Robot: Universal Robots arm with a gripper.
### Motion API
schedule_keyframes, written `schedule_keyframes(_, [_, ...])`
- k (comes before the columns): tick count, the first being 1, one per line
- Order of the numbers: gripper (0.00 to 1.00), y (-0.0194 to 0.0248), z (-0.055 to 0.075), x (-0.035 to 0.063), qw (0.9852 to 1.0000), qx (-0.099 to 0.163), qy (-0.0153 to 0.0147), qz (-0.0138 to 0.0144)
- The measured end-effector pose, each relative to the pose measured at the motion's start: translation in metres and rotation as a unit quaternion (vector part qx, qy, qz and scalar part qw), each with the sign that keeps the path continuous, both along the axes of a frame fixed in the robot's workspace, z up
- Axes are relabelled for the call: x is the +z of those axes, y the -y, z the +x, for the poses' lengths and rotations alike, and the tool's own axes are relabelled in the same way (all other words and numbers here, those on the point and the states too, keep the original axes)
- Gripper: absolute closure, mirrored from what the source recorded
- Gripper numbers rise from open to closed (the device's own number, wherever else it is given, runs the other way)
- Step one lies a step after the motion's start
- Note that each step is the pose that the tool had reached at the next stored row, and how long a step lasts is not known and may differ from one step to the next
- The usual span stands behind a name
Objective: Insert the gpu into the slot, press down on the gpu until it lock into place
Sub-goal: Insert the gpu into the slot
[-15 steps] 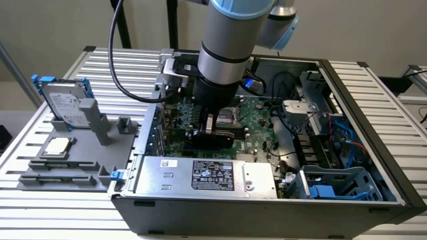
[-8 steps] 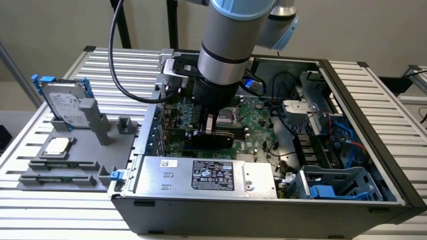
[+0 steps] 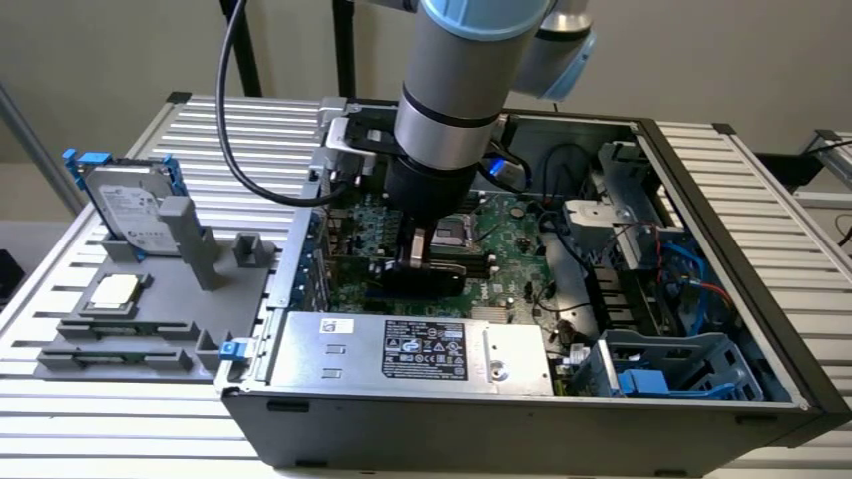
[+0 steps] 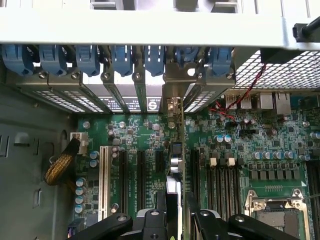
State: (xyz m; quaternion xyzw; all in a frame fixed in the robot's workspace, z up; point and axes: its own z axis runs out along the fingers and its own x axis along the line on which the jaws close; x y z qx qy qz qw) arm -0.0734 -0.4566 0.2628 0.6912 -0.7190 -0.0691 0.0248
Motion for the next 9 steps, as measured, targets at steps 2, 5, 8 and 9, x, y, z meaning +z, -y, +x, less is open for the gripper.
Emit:
schedule_keyframes(2, [0.74,0.0000,0.0000,0.0000,1.0000,0.000,-0.0002,0.0000])
schedule_keyframes(5, [0.74,-0.0001,0.0000,0.0000,1.0000,0.000,-0.0005,0.0001])
schedule_keyframes(8, [0.74,-0.0003,0.0000,0.0000,1.0000,0.000,-0.0007,0.0002])
schedule_keyframes(9, [0.74,-0.0003,0.0001,0.0000,1.0000,0.000,-0.0007,0.0003])
